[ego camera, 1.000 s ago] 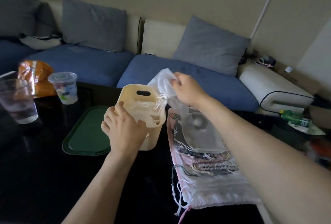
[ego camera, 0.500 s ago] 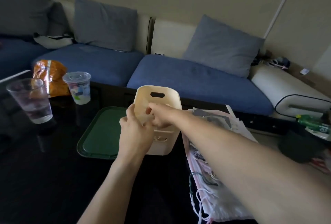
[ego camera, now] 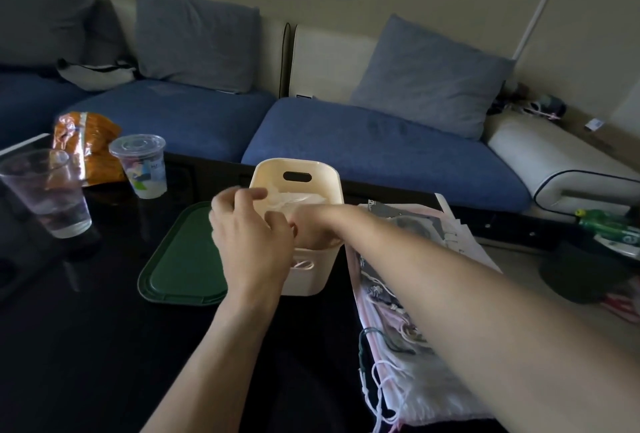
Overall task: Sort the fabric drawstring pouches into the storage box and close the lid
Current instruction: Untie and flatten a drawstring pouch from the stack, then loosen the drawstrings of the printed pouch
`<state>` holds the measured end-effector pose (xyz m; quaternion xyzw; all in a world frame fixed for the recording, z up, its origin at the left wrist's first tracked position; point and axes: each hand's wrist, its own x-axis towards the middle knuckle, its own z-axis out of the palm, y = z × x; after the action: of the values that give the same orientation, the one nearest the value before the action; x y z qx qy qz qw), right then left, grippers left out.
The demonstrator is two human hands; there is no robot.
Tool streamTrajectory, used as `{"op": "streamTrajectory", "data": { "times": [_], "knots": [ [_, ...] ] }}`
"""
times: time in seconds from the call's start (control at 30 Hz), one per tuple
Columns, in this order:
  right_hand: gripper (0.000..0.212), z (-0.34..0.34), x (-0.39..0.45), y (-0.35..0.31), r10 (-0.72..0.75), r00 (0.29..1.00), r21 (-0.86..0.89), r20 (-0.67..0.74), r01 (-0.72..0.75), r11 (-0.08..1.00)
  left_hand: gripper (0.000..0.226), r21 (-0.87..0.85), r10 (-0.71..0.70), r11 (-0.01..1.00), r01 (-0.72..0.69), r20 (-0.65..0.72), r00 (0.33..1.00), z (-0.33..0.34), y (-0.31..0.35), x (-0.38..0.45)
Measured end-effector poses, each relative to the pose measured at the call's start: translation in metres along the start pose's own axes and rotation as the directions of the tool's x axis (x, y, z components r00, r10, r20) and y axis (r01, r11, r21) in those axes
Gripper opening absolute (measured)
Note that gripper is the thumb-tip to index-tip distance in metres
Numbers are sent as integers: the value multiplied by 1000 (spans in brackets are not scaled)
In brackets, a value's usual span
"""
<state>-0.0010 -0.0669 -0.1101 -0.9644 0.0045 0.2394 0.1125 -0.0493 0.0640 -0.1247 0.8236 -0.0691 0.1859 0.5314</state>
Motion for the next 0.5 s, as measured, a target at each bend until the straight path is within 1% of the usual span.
{"op": "streamTrajectory", "data": {
  "times": [0.03,0.07,0.1,0.13,0.2,0.23,0.27,0.33,0.4,0.43,0.5],
  "knots": [
    [32,-5,-6,1,-18,999,75,-32,21,997,29,-56,87,994,-91,-78,993,1,5,-2],
    [29,-10,-14,4,-35,996,198,-85,51,979,26,-101,155,980,-169,-139,978,1,9,-4],
    [24,-15,-25,8,-48,986,313,-161,97,945,24,-129,210,963,-236,-186,960,2,13,-6],
    [18,-19,-36,15,-41,964,389,-263,145,910,23,-148,254,946,-289,-216,943,4,17,-9],
    [10,-25,-60,40,7,878,399,-478,209,893,22,-200,319,912,-358,-203,926,13,27,-19],
    [9,-26,-71,52,27,845,387,-533,216,897,23,-236,328,903,-359,-160,931,15,31,-23],
    [8,-22,-85,69,58,830,398,-555,204,895,25,-276,324,902,-333,-78,943,21,38,-30],
    [6,-7,-110,102,125,837,508,-533,199,838,27,-277,277,933,-229,146,950,31,46,-41],
    [4,18,-134,136,212,831,615,-514,185,766,26,-200,237,964,-174,360,902,47,50,-52],
    [8,32,-143,151,250,818,634,-518,171,754,26,-152,240,970,-191,440,865,55,49,-55],
    [17,63,-156,178,305,779,603,-548,115,789,26,-71,256,962,-263,563,786,73,45,-63]
  ]
}}
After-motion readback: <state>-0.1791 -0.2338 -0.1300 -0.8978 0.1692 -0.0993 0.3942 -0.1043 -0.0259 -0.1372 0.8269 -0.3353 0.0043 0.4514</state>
